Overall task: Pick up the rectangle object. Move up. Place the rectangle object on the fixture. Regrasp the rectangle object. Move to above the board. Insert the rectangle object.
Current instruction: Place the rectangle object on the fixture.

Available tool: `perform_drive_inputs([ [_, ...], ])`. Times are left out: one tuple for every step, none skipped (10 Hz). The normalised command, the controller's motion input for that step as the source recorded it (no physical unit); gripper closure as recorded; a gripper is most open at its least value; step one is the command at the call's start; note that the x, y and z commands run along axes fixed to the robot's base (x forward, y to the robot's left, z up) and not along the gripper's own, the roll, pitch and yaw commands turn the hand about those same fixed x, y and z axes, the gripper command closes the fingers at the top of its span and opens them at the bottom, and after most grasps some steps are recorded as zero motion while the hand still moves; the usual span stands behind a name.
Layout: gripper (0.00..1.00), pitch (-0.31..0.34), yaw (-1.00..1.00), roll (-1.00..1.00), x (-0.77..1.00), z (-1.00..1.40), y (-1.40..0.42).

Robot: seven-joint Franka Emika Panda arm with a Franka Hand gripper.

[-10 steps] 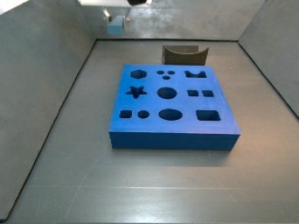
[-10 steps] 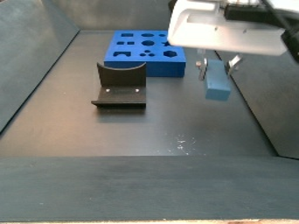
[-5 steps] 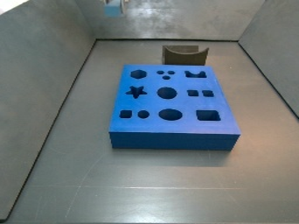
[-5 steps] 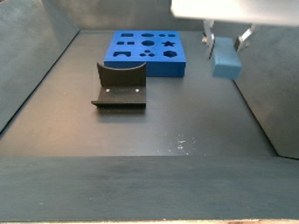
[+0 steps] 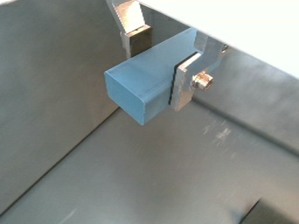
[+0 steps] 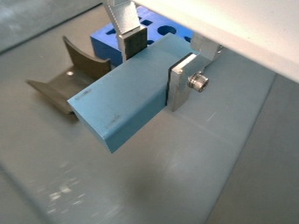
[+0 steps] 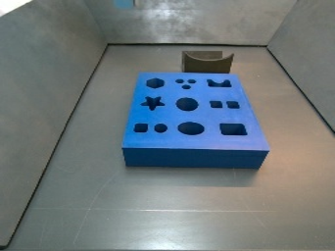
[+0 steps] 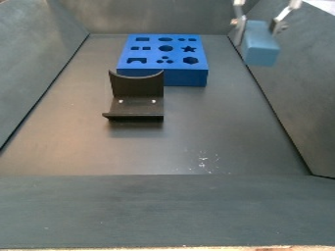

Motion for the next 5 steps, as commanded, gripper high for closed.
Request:
perform_drive_inputs([
  [1.00,0.253,0.17,-0.59,1.00,-0.77,-0.34],
  [1.00,0.141,0.07,-0.44,1.00,-0.72,-0.29],
  [1.00,0.054,0.01,-0.34,1.00,-0.68,-0.26],
  [1.00,0.010,-0.01,-0.29,1.00,-0.64,-0.22],
  [1.00,-0.013,-0.02,-0.26,1.00,-0.61,-0.20],
])
